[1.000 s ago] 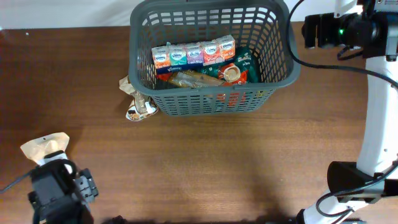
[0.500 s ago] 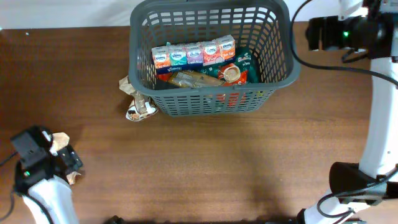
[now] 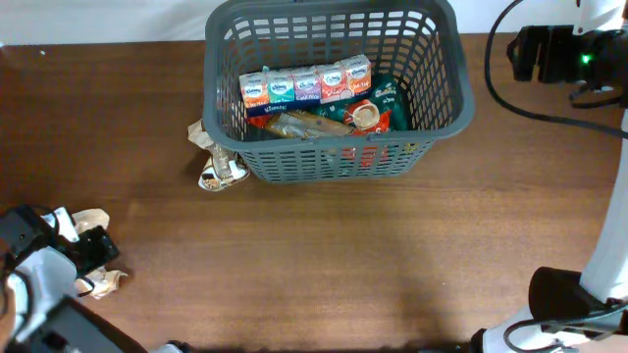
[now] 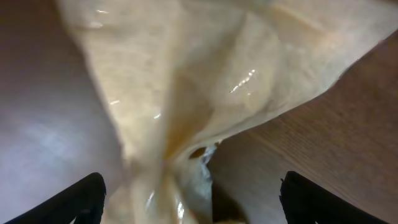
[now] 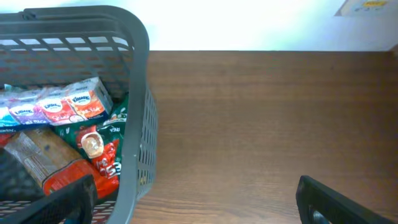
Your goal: Pack container
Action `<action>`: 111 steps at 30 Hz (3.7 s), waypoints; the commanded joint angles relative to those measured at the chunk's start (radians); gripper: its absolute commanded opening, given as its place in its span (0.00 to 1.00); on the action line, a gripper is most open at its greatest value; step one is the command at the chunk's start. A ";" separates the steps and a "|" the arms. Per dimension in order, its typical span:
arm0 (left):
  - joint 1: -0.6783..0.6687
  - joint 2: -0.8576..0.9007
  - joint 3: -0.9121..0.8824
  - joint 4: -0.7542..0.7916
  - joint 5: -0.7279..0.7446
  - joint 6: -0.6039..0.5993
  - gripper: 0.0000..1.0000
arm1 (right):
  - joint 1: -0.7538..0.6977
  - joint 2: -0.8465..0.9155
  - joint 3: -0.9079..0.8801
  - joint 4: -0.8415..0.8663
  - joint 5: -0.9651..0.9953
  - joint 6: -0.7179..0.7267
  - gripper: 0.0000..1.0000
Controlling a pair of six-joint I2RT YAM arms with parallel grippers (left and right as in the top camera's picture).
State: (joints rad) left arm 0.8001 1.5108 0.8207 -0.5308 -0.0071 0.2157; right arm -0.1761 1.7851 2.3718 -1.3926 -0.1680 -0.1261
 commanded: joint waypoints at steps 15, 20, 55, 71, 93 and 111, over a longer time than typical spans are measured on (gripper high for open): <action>0.024 0.216 0.005 0.158 0.096 0.093 0.01 | -0.003 -0.042 0.005 -0.006 -0.005 0.011 0.99; 0.003 0.216 0.111 0.229 0.335 0.093 0.02 | -0.001 -0.042 0.005 -0.006 -0.006 0.012 0.99; -0.860 0.302 1.078 0.572 0.747 -0.117 0.02 | -0.001 -0.042 0.005 -0.014 -0.042 0.012 0.99; -1.088 0.590 1.078 -0.029 0.806 0.103 0.40 | -0.001 -0.042 0.005 -0.021 -0.042 0.011 0.99; -0.843 0.454 1.454 -0.343 -0.252 0.059 0.51 | -0.001 -0.042 0.005 -0.021 -0.042 0.011 0.99; -0.651 0.772 1.386 -0.726 0.572 -0.285 0.43 | -0.001 -0.030 0.005 -0.010 -0.043 0.011 0.99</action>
State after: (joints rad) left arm 0.1493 2.2993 2.1948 -1.2636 0.3824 -0.0090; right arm -0.1761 1.7679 2.3718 -1.4059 -0.2012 -0.1257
